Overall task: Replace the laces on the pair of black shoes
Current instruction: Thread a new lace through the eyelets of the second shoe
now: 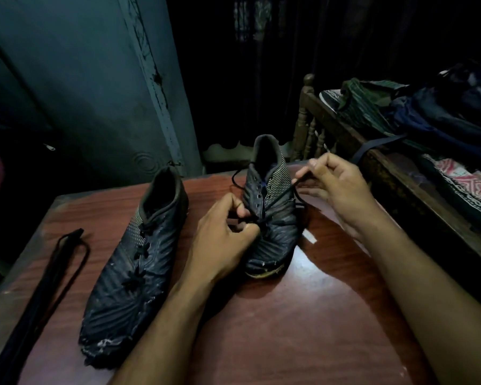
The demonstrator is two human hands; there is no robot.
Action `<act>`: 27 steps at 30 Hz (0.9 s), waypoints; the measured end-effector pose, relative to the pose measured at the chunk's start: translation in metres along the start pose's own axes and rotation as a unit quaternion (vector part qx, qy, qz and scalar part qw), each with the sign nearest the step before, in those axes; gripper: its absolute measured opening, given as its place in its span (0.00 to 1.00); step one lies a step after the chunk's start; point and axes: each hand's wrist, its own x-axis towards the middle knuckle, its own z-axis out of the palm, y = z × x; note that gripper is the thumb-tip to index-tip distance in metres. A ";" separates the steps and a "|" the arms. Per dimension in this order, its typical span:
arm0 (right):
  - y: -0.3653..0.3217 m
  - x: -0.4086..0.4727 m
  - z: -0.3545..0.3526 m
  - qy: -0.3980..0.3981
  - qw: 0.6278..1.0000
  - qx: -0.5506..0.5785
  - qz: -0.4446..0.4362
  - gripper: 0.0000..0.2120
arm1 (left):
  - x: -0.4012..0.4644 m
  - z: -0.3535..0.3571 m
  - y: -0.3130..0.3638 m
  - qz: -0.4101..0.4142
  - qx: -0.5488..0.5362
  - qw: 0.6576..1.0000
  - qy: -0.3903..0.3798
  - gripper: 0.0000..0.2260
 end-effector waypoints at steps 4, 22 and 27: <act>-0.006 0.002 -0.004 0.084 0.987 0.137 0.024 0.12 | 0.002 0.001 -0.003 0.002 0.007 1.000 -0.002 0.10; 0.010 0.008 -0.025 0.066 0.914 -0.362 -0.170 0.10 | 0.004 0.005 -0.006 0.059 -0.018 0.996 -0.060 0.16; 0.014 0.006 -0.019 -0.045 0.886 -0.451 -0.096 0.19 | 0.003 0.006 -0.005 0.055 -0.024 0.996 -0.061 0.16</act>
